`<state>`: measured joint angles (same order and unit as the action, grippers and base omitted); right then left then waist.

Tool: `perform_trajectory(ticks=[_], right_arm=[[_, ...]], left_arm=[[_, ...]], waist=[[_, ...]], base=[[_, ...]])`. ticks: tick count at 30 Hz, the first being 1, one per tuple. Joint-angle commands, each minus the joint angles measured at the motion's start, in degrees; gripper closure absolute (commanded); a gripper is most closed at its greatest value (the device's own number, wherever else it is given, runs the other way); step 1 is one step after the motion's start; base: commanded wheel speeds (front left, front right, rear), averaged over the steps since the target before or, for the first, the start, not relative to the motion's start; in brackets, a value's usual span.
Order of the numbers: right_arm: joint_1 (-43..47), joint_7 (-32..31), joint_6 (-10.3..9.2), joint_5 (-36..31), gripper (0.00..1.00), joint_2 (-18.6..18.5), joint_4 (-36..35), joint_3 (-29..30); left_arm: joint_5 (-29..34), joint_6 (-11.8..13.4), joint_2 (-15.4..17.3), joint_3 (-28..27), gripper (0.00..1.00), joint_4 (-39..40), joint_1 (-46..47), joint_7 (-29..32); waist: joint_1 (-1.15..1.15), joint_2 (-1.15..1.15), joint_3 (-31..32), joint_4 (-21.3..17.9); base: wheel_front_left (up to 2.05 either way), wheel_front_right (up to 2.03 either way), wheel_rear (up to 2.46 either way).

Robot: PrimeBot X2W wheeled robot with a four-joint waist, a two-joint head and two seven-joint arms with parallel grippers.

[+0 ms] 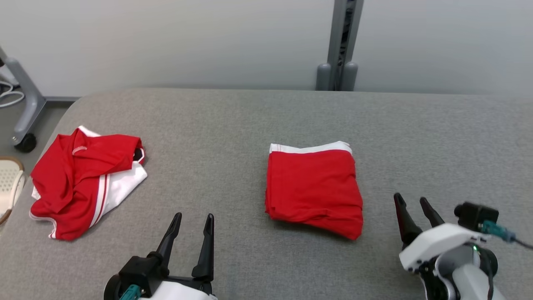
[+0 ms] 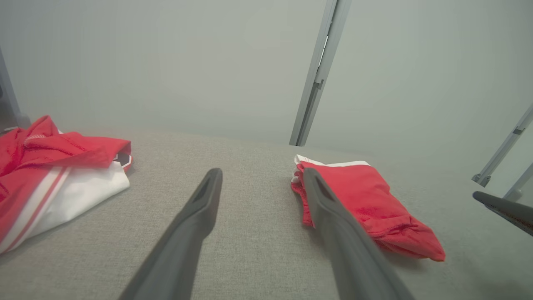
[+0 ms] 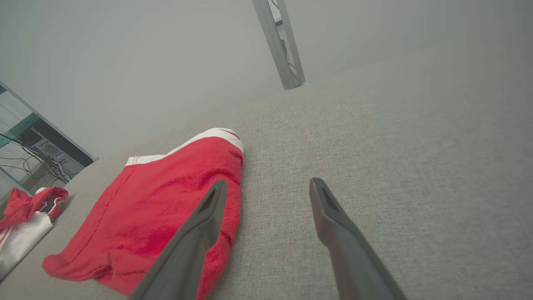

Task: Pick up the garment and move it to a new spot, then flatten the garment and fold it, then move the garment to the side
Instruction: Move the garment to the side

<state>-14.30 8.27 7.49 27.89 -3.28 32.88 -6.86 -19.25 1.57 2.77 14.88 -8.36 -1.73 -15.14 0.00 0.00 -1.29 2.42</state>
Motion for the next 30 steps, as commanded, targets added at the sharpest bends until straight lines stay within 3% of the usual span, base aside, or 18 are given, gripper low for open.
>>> perform_trajectory(ticks=[1, 14, 21, 30], right_arm=[[-2.5, -2.19, 0.01, 3.88, 0.0, -1.21, 0.93, -1.31], [-14.8, -15.53, 0.01, 26.43, 0.0, -11.49, 4.66, -14.34], [-17.82, -19.44, 0.01, 33.28, 0.0, -17.3, 5.29, -22.73], [-20.47, -21.41, 0.01, 39.93, 0.0, -20.12, 5.77, -29.37]], left_arm=[[0.36, -0.26, 0.26, 0.34, 0.0, -0.34, 1.2, -0.03], [1.1, -1.22, 0.24, 1.58, 0.0, -1.75, 4.34, -0.03], [0.89, -1.16, 0.24, 2.85, 0.0, -1.9, 5.9, -0.03], [0.72, -0.72, 0.25, 4.04, 0.0, -2.2, 6.68, -0.03]], waist=[[0.0, 0.0, -1.47, 1.5], [0.0, 0.0, -7.15, 6.93], [0.0, 0.0, -9.35, 9.65], [0.0, 0.0, -11.27, 11.66]], base=[[0.0, 0.0, 0.0], [0.0, 0.0, 0.0], [0.0, 0.0, 0.0], [0.0, 0.0, 0.0]])
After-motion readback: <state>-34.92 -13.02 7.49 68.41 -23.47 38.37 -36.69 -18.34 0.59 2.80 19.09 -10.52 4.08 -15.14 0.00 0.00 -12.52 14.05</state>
